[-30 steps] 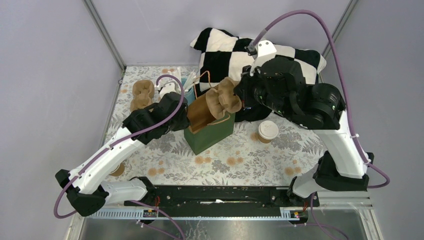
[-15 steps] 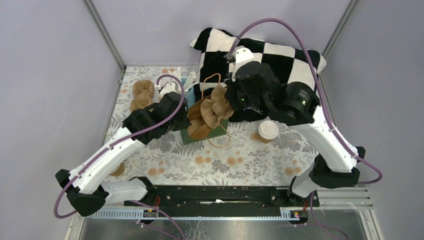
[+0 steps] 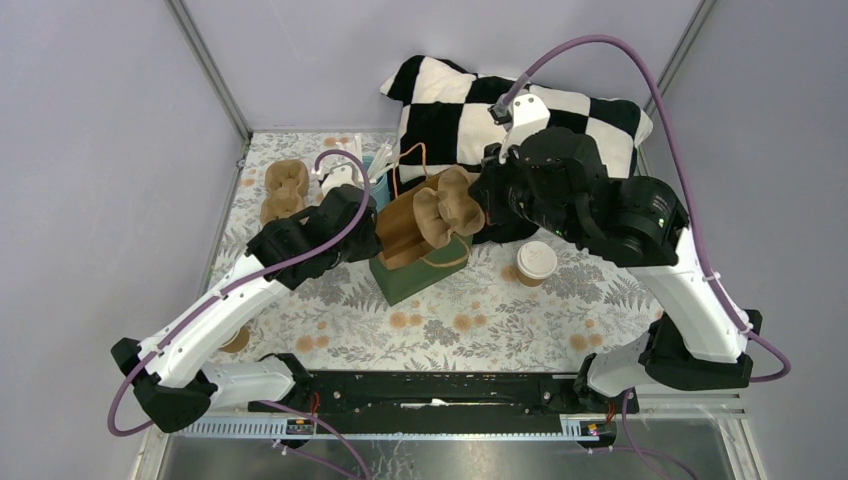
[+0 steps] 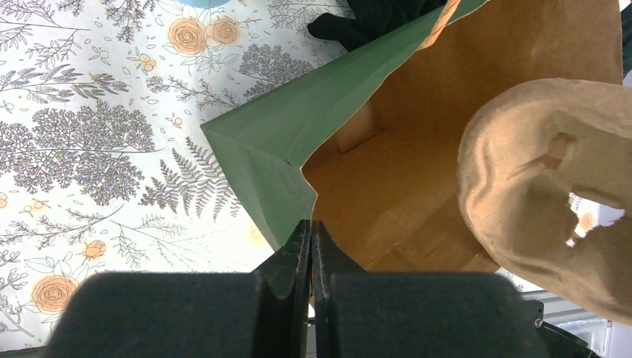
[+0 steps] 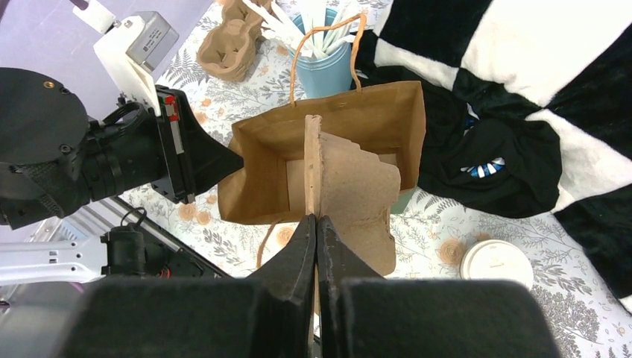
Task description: Pack the takeout coffee
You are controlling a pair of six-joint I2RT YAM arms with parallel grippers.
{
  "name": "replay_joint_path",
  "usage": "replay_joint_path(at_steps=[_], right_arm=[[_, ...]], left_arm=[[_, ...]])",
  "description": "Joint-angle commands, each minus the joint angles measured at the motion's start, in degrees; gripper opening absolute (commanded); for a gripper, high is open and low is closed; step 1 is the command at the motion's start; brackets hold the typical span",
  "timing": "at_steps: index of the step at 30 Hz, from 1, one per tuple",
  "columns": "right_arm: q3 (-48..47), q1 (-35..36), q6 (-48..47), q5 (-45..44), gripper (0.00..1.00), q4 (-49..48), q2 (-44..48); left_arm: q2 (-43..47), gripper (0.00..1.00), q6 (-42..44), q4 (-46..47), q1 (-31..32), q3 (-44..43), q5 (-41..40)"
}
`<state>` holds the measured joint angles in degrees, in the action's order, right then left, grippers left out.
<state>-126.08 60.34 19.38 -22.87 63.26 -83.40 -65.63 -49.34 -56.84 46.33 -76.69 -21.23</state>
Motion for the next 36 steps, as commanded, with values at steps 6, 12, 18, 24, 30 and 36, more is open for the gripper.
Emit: replay_joint_path(at_steps=[6, 12, 18, 24, 30, 36], right_arm=[[5.88, 0.00, -3.14, 0.93, 0.00, -7.23, -2.52], [12.76, -0.67, -1.67, 2.47, 0.00, -13.27, -2.35], [25.51, -9.14, 5.34, 20.04, 0.00, -24.92, 1.20], [25.56, -9.62, 2.91, 21.77, 0.00, -24.24, -2.92], [32.41, -13.48, 2.24, 29.98, 0.00, -31.22, -3.60], [40.39, -15.62, -2.11, 34.12, 0.00, -40.88, -3.65]], left_arm=[[0.13, 0.02, -0.46, 3.09, 0.58, -0.10, 0.79], [-0.46, 0.02, -1.34, 3.73, 0.95, -0.51, 1.19], [-0.31, 0.03, -2.91, 3.86, 0.98, -0.72, 1.72], [-0.47, 0.03, -3.80, 3.85, 0.98, -0.95, 2.05], [-0.68, 0.04, -4.51, 3.27, 0.91, -1.34, 1.67], [-1.04, 0.04, -4.65, 2.79, 0.92, -1.45, 1.38]])
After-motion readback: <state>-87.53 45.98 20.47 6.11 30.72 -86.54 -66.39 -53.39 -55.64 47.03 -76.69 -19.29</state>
